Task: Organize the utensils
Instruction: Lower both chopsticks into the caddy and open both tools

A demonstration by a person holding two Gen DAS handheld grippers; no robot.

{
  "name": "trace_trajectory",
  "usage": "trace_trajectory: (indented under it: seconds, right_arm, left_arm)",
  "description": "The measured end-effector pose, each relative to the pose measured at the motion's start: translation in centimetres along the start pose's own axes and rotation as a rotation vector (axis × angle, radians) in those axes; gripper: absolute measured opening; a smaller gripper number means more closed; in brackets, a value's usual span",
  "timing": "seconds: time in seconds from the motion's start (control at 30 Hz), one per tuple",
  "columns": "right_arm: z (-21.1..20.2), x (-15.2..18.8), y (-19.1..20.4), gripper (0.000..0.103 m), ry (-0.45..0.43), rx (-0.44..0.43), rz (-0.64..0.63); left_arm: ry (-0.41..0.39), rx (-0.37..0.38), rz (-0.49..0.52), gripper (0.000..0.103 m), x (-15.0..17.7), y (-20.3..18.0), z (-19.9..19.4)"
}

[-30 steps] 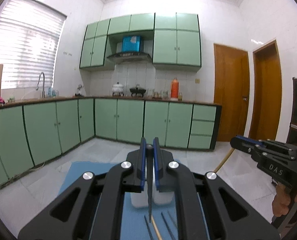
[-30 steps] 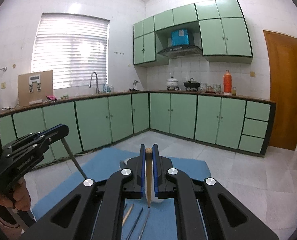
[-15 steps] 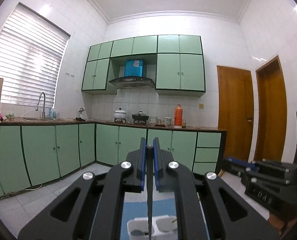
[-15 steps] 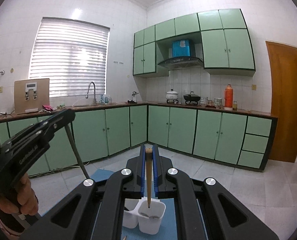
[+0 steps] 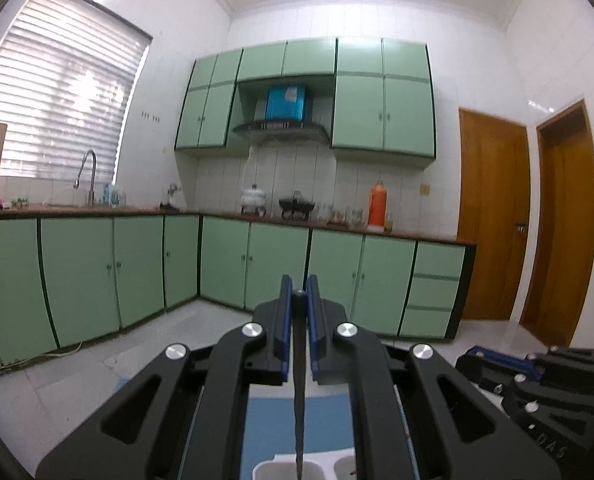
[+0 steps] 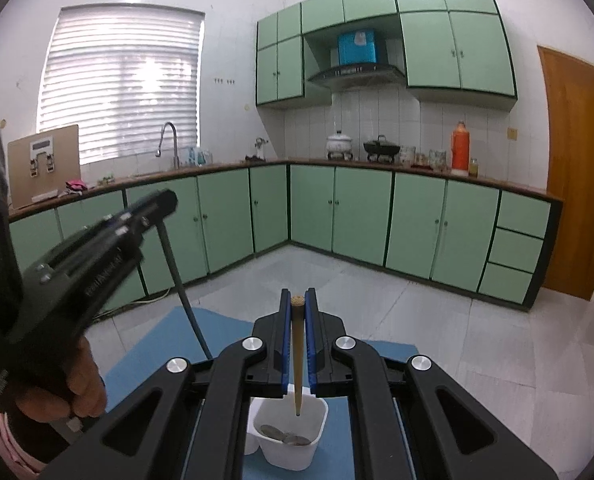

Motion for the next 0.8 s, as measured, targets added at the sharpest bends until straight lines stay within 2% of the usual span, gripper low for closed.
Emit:
trace_trajectory:
  seconds: [0.27, 0.5, 0.63, 0.77, 0.8]
  right_arm:
    - [3.0, 2.3, -0.3, 0.007, 0.057, -0.001, 0.02]
    - [3.9, 3.9, 0.1, 0.007, 0.073, 0.037, -0.011]
    - [4.1, 4.6, 0.0, 0.007, 0.093, 0.046, -0.007]
    - [3.3, 4.5, -0.8, 0.01, 0.078, 0.058, 0.006]
    - [2.9, 4.4, -1.0, 0.014, 0.071, 0.062, 0.01]
  left_arm:
    - [0.145, -0.009, 0.003, 0.006, 4.4, 1.7, 3.2]
    - [0.228, -0.024, 0.001, 0.007, 7.3, 3.0, 3.9]
    - [0.247, -0.029, 0.009, 0.01, 8.0, 3.3, 3.5]
    - [0.231, -0.032, 0.01, 0.033, 7.4, 3.5, 2.3]
    - [0.221, -0.034, 0.013, 0.036, 7.1, 3.6, 1.9]
Point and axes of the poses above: each gripper's, at about its wrist camera, not at the fingertips, and z roughly the way its jaws point, y to its left, x to its underside, the point moved 9 cm from there along z, roughly the way its jaws point, and after that the axes turned 9 degrees about x, right-handed, at the moved point
